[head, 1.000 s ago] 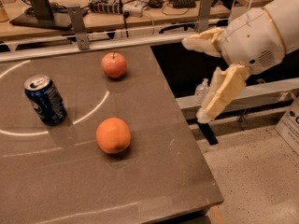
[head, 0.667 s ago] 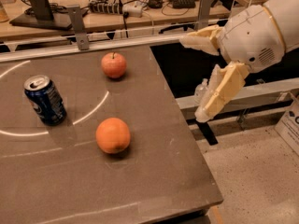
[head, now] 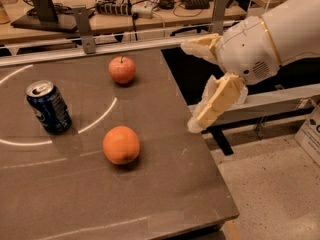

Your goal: Knock pepsi can over

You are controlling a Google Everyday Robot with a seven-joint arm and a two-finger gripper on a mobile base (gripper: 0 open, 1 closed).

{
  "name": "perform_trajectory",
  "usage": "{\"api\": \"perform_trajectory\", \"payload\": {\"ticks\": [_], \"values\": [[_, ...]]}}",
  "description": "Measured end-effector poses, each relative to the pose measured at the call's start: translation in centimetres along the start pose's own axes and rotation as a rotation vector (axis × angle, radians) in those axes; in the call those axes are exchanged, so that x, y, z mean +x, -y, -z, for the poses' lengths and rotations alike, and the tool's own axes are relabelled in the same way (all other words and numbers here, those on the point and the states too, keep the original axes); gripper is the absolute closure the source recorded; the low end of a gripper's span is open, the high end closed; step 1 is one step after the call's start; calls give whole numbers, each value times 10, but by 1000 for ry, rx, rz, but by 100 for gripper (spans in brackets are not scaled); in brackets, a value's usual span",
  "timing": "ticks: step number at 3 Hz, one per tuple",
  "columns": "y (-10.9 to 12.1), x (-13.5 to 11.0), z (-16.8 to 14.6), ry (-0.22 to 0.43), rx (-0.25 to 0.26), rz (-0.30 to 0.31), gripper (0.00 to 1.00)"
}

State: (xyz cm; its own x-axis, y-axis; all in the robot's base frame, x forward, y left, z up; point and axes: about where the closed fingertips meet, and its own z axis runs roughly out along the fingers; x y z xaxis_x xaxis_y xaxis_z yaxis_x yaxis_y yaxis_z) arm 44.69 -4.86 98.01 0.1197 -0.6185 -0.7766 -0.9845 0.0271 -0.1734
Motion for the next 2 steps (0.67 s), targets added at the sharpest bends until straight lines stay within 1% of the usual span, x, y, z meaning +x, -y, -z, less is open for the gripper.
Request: {"api": "perform_trajectory", "payload": {"ticks": [1,2], "values": [[20,-9,-62,44,5,-42,0],[35,-20,-104,84,-16,-54,0]]}}
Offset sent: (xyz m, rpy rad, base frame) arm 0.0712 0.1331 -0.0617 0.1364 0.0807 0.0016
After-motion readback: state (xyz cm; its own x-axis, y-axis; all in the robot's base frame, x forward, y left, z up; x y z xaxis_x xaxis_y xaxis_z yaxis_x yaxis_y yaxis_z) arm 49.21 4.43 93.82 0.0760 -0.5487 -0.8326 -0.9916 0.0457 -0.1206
